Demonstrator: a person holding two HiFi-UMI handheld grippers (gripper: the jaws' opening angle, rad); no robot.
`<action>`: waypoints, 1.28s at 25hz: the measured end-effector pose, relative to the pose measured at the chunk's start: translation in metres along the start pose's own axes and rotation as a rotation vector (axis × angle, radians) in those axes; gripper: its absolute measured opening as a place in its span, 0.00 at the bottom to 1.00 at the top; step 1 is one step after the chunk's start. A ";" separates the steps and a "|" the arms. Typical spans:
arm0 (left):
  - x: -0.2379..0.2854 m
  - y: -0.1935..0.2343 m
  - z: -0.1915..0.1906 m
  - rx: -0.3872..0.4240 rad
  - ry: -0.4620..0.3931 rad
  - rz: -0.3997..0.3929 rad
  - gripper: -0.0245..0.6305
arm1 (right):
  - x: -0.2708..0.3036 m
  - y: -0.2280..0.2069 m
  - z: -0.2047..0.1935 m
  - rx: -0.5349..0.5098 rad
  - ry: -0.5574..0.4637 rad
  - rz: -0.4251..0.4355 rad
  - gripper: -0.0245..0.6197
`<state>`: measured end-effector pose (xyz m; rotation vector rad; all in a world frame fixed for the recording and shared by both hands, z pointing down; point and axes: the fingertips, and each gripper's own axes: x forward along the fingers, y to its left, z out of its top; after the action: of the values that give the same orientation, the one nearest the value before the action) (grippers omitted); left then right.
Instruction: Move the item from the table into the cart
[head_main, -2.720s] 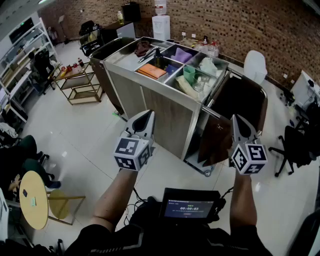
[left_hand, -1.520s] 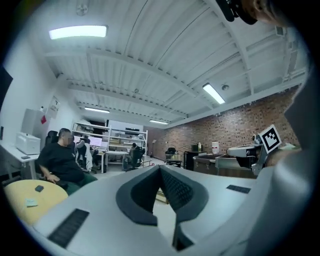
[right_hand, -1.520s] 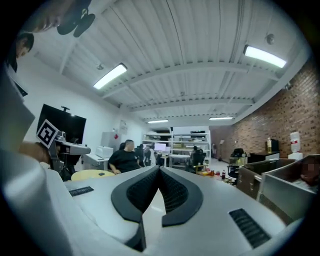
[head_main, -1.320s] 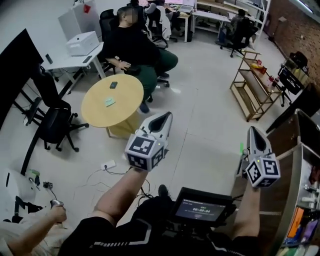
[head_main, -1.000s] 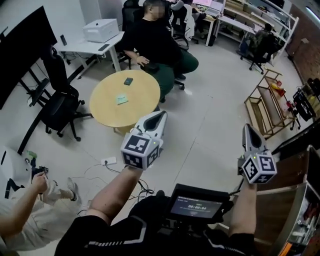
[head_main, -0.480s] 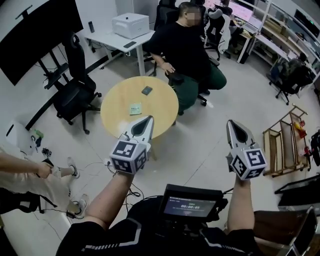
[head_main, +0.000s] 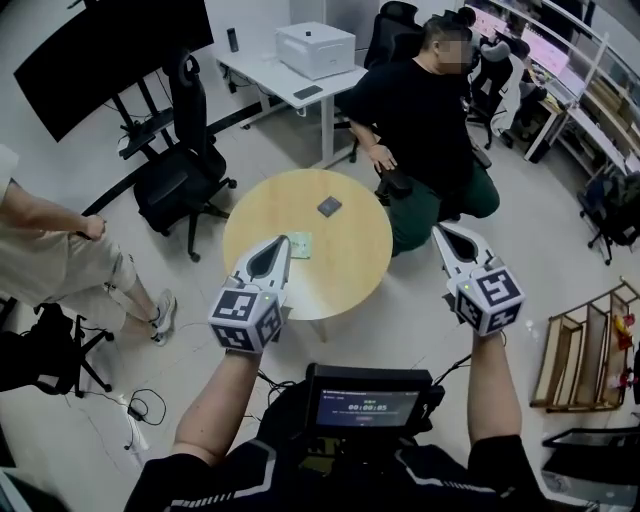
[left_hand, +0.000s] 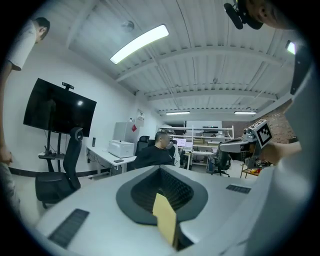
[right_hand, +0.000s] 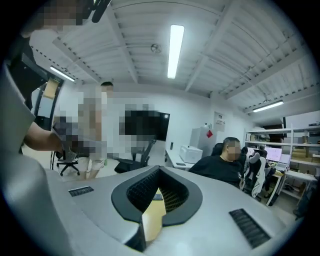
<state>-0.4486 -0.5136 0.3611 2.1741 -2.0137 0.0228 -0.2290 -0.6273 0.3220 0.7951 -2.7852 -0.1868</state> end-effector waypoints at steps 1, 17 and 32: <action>0.017 0.022 0.002 -0.003 0.004 0.006 0.04 | 0.032 -0.005 0.003 0.003 0.000 0.011 0.04; 0.277 0.192 0.049 -0.018 0.009 0.199 0.04 | 0.394 -0.133 0.001 -0.139 0.071 0.419 0.04; 0.423 0.309 -0.007 -0.092 0.138 0.320 0.04 | 0.610 -0.149 -0.071 -0.300 0.253 0.782 0.04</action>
<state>-0.7188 -0.9514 0.4611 1.7270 -2.2110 0.1158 -0.6377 -1.0828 0.4801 -0.3311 -2.5156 -0.3141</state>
